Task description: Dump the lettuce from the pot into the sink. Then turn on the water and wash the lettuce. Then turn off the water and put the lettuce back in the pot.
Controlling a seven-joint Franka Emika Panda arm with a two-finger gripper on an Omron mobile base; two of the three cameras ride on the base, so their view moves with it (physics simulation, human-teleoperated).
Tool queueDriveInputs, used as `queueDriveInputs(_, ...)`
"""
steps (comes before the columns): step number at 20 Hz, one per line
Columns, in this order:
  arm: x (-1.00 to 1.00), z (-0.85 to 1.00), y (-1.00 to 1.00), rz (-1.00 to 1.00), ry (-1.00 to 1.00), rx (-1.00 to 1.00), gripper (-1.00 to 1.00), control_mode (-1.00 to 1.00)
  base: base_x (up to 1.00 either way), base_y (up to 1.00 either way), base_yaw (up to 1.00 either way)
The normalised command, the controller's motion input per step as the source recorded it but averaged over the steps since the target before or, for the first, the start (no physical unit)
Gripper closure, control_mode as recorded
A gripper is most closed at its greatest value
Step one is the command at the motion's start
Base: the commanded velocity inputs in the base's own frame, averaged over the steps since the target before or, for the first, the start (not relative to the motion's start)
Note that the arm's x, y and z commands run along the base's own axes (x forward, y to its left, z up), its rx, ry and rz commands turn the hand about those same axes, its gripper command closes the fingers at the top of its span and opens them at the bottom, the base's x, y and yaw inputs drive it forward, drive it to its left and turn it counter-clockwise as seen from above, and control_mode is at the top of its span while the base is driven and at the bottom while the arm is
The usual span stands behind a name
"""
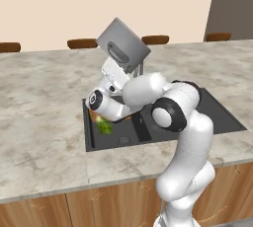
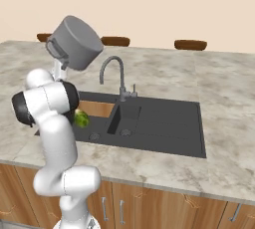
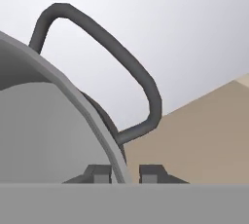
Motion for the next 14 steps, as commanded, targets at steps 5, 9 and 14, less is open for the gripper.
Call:
queueDriveInputs(5, -1.00, 0.01, 0.00, 0.16, -0.02, 0.16, 1.00, -1.00, 0.00, 0.00, 0.00)
queueDriveInputs(9, -1.00, 0.00, 0.00, 0.16, 0.01, 0.17, 1.00, -1.00, 0.00, 0.00, 0.00)
queueDriveInputs(14, -0.70, -0.26, 0.01, 0.23, 0.26, 0.10, 1.00, -1.00, 0.00, 0.00, 0.00)
